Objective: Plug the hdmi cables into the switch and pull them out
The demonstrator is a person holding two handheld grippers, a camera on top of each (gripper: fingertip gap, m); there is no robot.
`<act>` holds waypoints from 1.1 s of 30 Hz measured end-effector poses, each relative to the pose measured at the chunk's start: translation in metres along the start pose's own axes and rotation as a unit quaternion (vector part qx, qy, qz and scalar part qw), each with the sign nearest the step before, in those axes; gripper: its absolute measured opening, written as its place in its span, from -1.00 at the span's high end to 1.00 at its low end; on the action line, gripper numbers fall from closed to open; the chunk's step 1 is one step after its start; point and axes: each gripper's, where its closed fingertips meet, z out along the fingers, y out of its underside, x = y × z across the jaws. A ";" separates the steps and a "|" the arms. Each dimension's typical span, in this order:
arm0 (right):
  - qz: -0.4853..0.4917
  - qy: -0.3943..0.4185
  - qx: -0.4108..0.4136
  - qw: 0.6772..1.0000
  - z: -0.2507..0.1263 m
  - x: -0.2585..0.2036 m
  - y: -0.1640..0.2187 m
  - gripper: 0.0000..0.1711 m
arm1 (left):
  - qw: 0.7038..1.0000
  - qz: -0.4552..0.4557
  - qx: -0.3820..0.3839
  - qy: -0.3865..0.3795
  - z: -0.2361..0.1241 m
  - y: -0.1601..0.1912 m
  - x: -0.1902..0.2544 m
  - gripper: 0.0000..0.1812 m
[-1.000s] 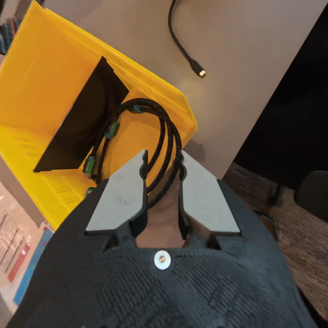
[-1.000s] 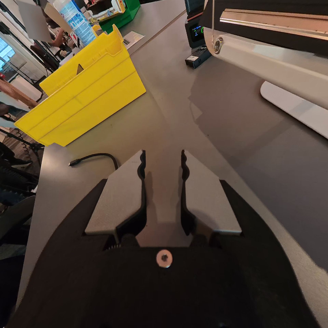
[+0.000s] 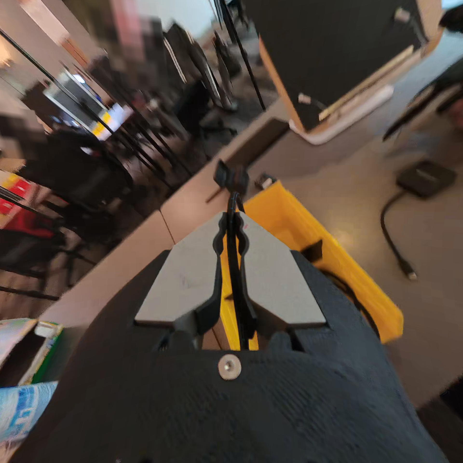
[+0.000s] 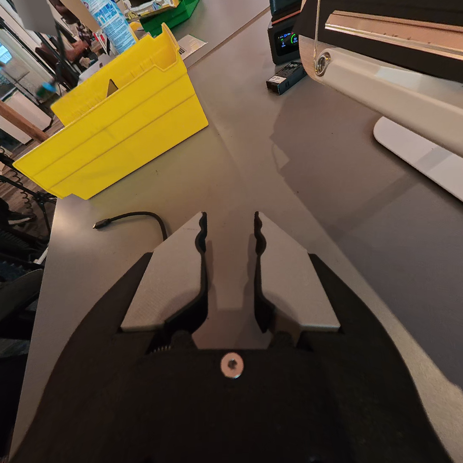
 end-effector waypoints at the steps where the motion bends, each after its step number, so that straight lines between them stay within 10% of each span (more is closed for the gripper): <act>1: 0.001 0.000 0.001 1.000 0.000 0.000 0.000 0.59 | 1.000 0.004 0.023 -0.011 -0.003 -0.020 0.002 0.96; 8: -0.005 0.018 0.018 1.000 -0.009 0.007 -0.006 0.59 | 0.988 0.028 0.114 0.099 0.022 -0.105 0.122 0.96; 18: 0.021 0.030 0.059 0.998 -0.022 0.019 -0.017 0.58 | 0.956 0.018 0.090 0.278 0.126 -0.082 0.327 0.95; 33: -0.002 0.103 0.054 0.993 -0.035 0.040 -0.018 0.57 | 0.970 -0.083 0.060 0.221 0.236 -0.040 0.321 0.73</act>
